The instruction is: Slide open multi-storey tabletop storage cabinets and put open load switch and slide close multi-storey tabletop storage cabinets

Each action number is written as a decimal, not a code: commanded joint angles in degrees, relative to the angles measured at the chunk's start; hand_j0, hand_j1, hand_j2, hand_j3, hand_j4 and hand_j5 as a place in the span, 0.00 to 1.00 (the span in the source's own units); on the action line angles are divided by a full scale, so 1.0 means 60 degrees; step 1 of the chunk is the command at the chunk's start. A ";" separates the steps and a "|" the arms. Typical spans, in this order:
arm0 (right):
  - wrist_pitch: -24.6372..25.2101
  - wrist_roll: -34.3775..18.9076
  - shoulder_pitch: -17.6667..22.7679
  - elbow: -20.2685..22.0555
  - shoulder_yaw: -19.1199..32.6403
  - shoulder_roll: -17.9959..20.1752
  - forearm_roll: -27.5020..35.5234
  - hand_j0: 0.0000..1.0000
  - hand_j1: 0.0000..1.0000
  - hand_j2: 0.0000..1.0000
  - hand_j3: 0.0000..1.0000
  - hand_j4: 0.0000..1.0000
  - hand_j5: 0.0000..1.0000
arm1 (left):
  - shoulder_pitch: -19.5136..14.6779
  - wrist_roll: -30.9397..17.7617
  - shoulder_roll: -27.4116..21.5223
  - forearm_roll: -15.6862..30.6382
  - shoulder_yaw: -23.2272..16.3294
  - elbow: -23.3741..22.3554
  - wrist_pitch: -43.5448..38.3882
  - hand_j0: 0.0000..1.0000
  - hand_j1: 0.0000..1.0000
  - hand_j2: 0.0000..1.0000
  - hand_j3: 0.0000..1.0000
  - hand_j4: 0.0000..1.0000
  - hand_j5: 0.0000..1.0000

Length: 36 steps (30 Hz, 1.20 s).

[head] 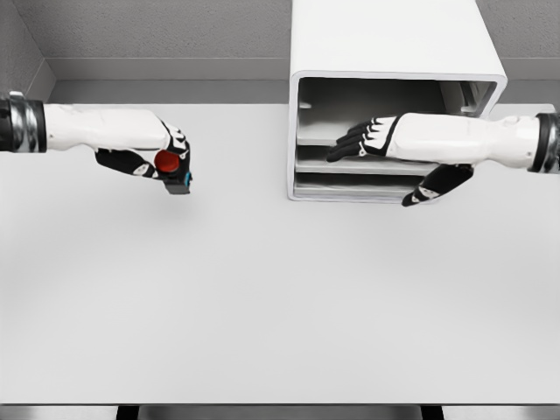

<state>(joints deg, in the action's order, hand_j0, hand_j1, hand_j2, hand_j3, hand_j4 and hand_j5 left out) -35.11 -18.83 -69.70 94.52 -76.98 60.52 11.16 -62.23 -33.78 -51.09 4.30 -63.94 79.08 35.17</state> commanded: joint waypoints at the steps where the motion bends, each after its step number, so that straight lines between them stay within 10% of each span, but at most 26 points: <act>1: 0.0019 0.0164 0.0000 -0.0066 -0.0002 -0.0052 0.0074 1.00 1.00 1.00 1.00 1.00 1.00 | 0.0000 0.0137 -0.0157 0.0162 -0.0052 0.0208 -0.0028 0.40 0.40 0.40 0.40 0.40 0.40; 36: 0.0286 0.0267 0.0586 -0.2086 0.0085 -0.1166 0.0001 1.00 1.00 1.00 1.00 1.00 1.00 | 0.0000 0.0416 -0.0260 0.0089 -0.0330 0.0779 -0.0028 0.41 0.41 0.41 0.41 0.41 0.41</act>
<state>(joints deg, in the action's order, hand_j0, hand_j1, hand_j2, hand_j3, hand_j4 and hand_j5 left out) -33.78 -17.28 -66.18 82.47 -76.53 53.73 10.81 -62.23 -31.29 -52.61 4.55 -65.80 83.77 35.16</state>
